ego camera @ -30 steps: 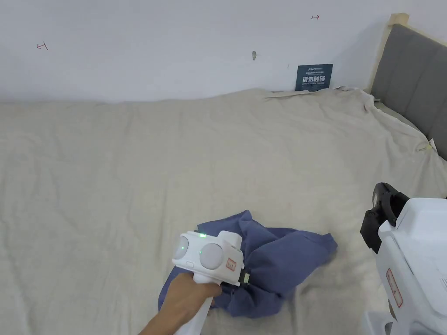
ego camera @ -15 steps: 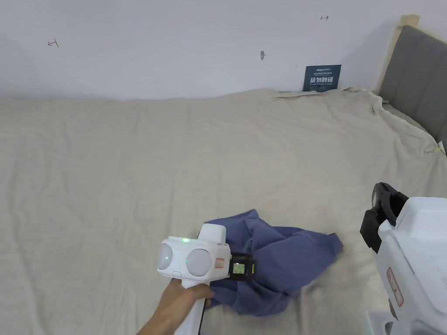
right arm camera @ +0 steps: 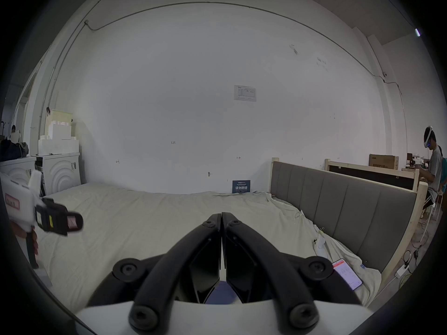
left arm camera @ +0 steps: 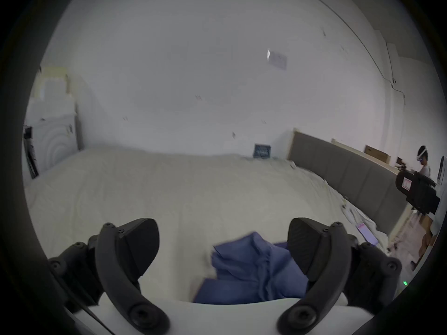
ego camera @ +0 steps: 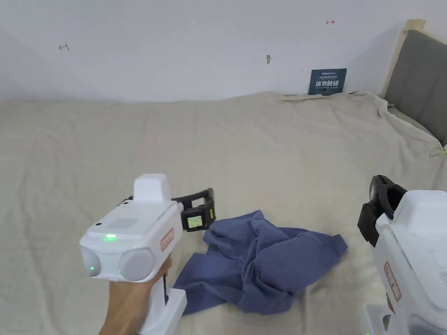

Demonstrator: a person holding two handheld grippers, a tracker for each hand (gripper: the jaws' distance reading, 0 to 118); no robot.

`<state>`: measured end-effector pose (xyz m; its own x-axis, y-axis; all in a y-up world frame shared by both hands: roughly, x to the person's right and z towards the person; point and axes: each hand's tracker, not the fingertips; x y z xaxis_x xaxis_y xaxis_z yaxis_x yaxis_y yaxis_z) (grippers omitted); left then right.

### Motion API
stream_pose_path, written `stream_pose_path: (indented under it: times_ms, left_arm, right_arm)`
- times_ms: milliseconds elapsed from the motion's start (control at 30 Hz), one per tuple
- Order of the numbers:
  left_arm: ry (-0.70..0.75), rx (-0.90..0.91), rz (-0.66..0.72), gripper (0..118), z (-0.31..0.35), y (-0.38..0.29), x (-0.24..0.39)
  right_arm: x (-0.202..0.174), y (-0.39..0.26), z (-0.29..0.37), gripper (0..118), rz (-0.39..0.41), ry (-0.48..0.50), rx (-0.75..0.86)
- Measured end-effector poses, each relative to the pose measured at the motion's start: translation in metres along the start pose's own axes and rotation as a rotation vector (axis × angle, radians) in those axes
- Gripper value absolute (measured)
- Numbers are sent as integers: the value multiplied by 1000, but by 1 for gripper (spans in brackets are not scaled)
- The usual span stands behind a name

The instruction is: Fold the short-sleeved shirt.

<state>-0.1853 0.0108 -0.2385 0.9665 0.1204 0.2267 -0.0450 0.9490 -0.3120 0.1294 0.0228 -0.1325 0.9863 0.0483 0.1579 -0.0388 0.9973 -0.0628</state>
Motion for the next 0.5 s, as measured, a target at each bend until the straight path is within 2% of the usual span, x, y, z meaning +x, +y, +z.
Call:
stream_pose_path:
  times_ms: [100, 200, 333, 433, 500]
  left_arm:
    - [69, 116, -37, 96, 15, -1, -10]
    - [106, 156, -25, 78, 24, -4, -21]
    - [157, 186, -103, 28, 29, -14, -28]
    - [157, 164, -131, 1, 30, -20, -32]
    - [171, 177, -140, 0, 33, -24, -33]
  right_arm:
    - [-2, 0, 2, 0, 1, 5, 2]
    - [-4, 1, 4, 0, 3, 7, -1]
    - [-8, 3, 5, 0, 0, 10, 3]
    - [-10, 3, 6, 0, 3, 12, 4]
    - [-8, 2, 4, 0, 3, 13, 4]
